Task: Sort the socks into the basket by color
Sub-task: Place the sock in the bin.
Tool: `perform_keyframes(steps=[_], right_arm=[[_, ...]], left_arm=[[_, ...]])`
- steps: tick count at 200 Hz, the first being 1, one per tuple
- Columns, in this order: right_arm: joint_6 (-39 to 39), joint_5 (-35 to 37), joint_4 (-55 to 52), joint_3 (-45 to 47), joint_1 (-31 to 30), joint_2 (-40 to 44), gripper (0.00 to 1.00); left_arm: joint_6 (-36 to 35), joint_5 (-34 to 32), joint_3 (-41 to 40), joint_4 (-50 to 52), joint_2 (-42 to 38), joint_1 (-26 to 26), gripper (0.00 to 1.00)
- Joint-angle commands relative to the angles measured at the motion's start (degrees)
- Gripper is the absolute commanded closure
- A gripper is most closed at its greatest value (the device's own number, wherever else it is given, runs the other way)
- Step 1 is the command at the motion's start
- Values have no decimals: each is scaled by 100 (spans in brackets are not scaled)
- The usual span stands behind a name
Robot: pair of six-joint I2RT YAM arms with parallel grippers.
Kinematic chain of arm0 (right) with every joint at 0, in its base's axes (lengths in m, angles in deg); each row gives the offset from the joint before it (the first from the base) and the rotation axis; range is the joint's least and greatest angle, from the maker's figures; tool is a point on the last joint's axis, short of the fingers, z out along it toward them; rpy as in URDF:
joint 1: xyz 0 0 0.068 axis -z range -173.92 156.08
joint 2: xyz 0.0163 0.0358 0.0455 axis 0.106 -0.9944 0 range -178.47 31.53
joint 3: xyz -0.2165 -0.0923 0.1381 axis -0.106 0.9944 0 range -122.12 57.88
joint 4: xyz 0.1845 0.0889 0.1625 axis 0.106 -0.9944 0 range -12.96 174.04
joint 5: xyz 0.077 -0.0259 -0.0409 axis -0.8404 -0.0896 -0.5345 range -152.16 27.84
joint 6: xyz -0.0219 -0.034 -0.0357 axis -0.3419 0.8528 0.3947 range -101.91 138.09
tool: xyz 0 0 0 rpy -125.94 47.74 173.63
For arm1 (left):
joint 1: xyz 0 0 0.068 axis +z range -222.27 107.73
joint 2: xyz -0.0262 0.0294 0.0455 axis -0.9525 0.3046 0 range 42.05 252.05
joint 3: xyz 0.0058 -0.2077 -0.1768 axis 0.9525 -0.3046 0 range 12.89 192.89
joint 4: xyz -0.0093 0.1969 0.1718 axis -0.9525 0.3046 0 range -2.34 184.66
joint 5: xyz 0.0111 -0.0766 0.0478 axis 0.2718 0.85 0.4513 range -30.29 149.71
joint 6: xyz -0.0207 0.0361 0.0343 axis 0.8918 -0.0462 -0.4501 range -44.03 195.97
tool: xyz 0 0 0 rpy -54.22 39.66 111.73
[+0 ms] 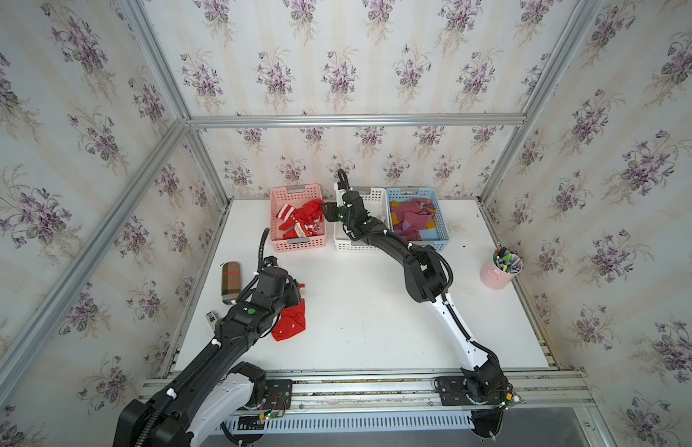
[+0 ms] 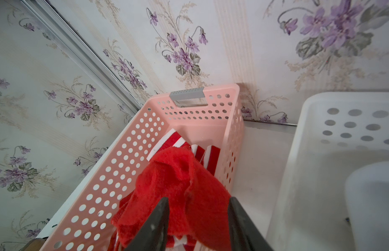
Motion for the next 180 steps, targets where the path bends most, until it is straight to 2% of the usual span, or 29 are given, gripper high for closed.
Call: perform_keyframes(steps=[1, 62, 116, 180], right_arm=[[64, 37, 64, -71, 4, -96, 55], [60, 28, -18, -249, 6, -223, 66], [73, -35, 50, -246, 16, -186, 84], [82, -664, 405, -173, 8, 122, 100]], left_arm=[[48, 17, -8, -175, 17, 6, 40], [39, 36, -22, -228, 62, 7, 41], [37, 47, -21, -245, 66, 6, 41], [30, 36, -26, -163, -81, 3, 41]])
